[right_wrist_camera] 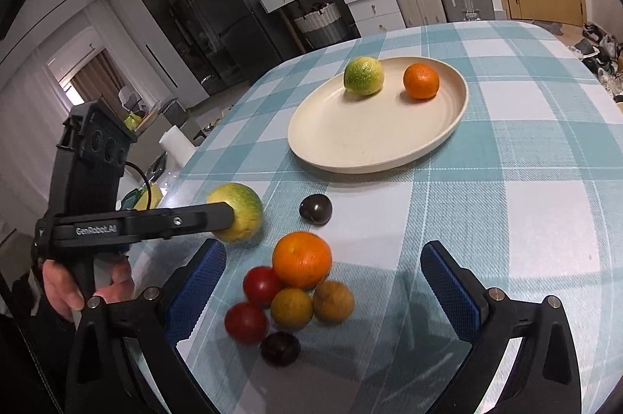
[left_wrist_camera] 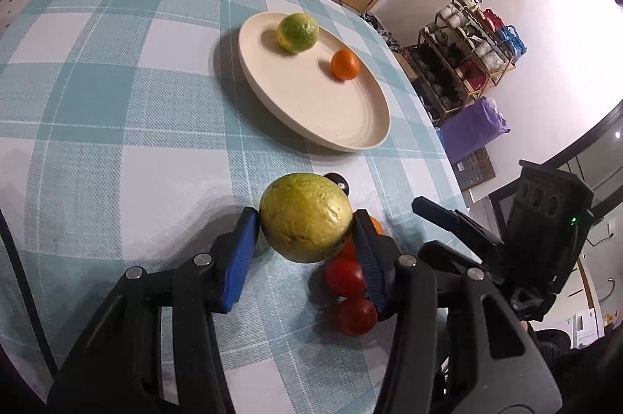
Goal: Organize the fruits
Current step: 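Grasp the second green citrus with the left tool while the right tool grasps an orange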
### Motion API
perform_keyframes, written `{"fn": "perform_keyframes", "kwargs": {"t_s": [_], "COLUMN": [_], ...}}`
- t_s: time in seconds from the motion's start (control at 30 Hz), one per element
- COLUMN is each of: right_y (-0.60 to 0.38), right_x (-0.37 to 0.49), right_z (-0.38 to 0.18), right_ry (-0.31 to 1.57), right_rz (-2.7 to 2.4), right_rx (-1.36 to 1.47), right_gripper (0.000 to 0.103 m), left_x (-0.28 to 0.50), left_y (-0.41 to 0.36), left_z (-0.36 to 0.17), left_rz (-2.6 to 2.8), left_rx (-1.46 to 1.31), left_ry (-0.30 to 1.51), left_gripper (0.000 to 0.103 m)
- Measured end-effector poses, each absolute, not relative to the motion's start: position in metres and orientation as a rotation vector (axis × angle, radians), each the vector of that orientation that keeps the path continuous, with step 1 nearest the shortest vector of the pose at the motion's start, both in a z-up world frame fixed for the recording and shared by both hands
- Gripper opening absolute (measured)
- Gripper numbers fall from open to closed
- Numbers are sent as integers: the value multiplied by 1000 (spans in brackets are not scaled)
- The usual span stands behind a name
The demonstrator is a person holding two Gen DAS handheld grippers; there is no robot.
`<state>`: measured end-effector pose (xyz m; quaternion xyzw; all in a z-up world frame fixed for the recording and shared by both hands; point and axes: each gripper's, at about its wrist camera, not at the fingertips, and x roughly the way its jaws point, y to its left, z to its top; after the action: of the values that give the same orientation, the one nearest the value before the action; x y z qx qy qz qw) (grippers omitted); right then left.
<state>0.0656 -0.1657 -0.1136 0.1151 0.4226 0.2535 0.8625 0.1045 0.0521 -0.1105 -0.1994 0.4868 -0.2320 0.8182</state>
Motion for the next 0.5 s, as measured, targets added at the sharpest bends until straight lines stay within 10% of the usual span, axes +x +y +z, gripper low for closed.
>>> {"fn": "perform_keyframes", "kwargs": {"t_s": [0.27,0.5], "right_y": [-150,-138], "right_x": [78,85], "right_z": [-122,-131], "right_ry": [932,974], "right_rz": [585,601], "right_rx": [231,230], "right_gripper": [98,74], "left_x": [106,108], "left_y": [62,65], "left_z": [-100,-99], "left_rz": [-476,-457], "left_rx": [-404,-416], "left_ry": [1013,1010], "left_gripper": [46,46]}}
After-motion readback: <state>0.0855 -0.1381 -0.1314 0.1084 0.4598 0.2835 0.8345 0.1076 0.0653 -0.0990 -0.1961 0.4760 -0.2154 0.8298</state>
